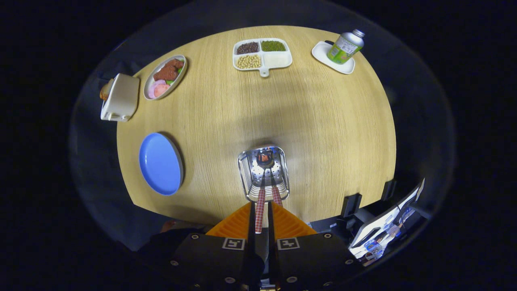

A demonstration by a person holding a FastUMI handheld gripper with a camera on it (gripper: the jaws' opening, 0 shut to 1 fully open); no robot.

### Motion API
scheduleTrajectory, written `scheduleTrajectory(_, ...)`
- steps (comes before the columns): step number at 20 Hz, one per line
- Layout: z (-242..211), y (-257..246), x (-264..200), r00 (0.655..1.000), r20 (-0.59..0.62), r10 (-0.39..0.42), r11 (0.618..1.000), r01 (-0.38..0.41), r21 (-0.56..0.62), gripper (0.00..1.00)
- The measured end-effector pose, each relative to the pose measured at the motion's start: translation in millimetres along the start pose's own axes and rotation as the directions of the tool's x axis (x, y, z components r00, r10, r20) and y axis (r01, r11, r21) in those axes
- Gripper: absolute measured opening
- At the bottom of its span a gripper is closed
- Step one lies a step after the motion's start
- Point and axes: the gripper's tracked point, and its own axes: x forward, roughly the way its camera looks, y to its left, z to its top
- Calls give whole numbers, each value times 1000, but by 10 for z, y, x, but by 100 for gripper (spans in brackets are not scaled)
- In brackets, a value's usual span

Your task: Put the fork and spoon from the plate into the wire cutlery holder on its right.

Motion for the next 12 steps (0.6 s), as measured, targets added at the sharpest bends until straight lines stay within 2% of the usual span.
scheduleTrajectory(3, 282, 113, -208, 986, 161, 36, 999, -36, -3, 19)
scheduleTrajectory(5, 480, 173, -381, 959, 279, 43, 999, -39, -19, 28)
scheduleTrajectory(6, 574, 197, -494, 941, 336, 39, 999, -34, -21, 36)
scheduleTrajectory(7, 655, 152, -599, 916, 401, 13, 1000, -6, -18, 41)
scheduleTrajectory(10, 875, 151, -921, 827, 563, -14, 1000, 21, -6, 69)
scheduleTrajectory(12, 975, 170, -1105, 757, 654, -12, 1000, 4, 13, 78)
